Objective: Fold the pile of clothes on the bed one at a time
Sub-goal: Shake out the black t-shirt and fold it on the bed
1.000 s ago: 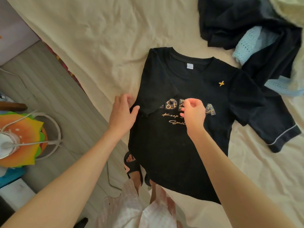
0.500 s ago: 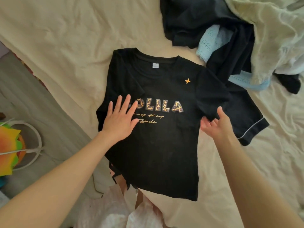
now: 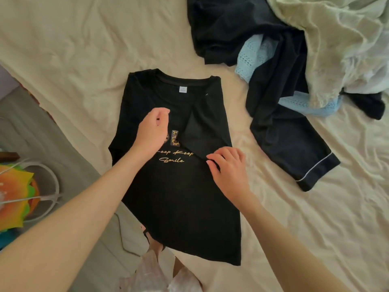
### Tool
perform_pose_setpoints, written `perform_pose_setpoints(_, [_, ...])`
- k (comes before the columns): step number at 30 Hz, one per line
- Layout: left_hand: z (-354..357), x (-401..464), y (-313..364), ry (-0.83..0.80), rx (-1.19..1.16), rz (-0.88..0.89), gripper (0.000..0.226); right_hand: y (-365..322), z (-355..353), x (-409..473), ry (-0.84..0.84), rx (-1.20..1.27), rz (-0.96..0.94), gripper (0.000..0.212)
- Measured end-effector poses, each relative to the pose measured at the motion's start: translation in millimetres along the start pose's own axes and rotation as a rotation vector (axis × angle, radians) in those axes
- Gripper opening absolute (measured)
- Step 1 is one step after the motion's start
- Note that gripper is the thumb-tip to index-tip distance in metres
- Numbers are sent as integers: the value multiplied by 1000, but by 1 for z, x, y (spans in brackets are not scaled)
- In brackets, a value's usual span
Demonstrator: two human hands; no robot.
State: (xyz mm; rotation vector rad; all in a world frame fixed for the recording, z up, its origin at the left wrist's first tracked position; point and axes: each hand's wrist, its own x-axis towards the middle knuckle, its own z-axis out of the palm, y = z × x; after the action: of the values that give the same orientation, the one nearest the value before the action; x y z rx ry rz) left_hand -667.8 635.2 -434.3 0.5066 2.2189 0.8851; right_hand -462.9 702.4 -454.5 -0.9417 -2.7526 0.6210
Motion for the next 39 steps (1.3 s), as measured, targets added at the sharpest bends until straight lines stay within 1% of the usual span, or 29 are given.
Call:
perform_pose_setpoints(2, [9, 12, 16, -27, -14, 19, 37, 8, -4, -5, 34, 34, 50, 12])
perform_pose_setpoints(3, [15, 19, 24, -41, -15, 29, 37, 9, -8, -7, 47, 91, 139, 12])
perform_pose_setpoints(4, [22, 26, 31, -59, -16, 31, 39, 9, -12, -7, 50, 195, 298, 10])
perform_pose_setpoints(5, [30, 33, 38, -85, -16, 19, 41, 8, -15, -5, 46, 332, 517, 10])
perform_pose_setpoints(6, [39, 40, 44, -115, -18, -2, 43, 7, -16, -2, 28, 485, 755, 15])
perform_pose_setpoints(7, [47, 46, 49, -142, -18, -22, 45, 7, -18, 2, -5, 608, 948, 23])
perform_pose_setpoints(9, [62, 57, 56, -174, 3, -35, 48, 8, -19, 11, -128, 802, 1199, 31])
perform_pose_setpoints(10, [68, 62, 59, -178, 15, -35, 49, 7, -21, 14, -187, 911, 1299, 31])
perform_pose_setpoints(12, [74, 70, 64, -188, 13, -41, 46, 5, -23, 19, -261, 1113, 1454, 28])
perform_pose_setpoints(13, [76, 74, 67, -201, -2, -47, 42, 5, -22, 20, -260, 1178, 1494, 29])
perform_pose_setpoints(14, [78, 77, 70, -216, -11, -46, 40, 5, -22, 20, -225, 1221, 1527, 31])
perform_pose_setpoints(16, [85, 82, 79, -244, -12, -16, 39, 5, -19, 22, -99, 1234, 1615, 31])
perform_pose_setpoints(18, [94, 83, 90, -264, -40, 32, 36, 6, -17, 28, -8, 1269, 1713, 21])
perform_pose_setpoints(20, [104, 84, 99, -285, -61, 68, 25, 4, -19, 39, 42, 1310, 1772, 16])
perform_pose_setpoints(22, [111, 85, 102, -293, -81, 68, 26, 6, -18, 44, 104, 1350, 1808, 7])
perform_pose_setpoints(24, [117, 86, 99, -243, -97, 48, 28, 6, -22, 47, 115, 1488, 1802, 28])
perform_pose_setpoints(26, [120, 86, 92, -176, -87, 35, 27, 10, -22, 45, 110, 1548, 1802, 35])
perform_pose_setpoints(28, [122, 86, 85, -179, -16, 19, 36, 13, -23, 45, 79, 1603, 1828, 52])
perform_pose_setpoints(29, [122, 86, 80, -188, 33, 21, 41, 14, -22, 45, 42, 1602, 1829, 57])
perform_pose_setpoints(30, [122, 86, 76, -186, 81, 37, 43, 16, -22, 48, 5, 1586, 1822, 56])
perform_pose_setpoints(32, [121, 87, 72, -156, 153, 95, 40, 16, -22, 52, -25, 1537, 1828, 48])
perform_pose_setpoints(35, [119, 86, 66, -127, 244, 187, 34, 14, -15, 52, 21, 1433, 1840, 33])
perform_pose_setpoints(37, [116, 84, 61, -94, 315, 237, 34, 10, -8, 43, 38, 1310, 1746, 26])
perform_pose_setpoints(39, [112, 79, 57, -51, 387, 290, 38, 7, -3, 31, 10, 1081, 1541, 27])
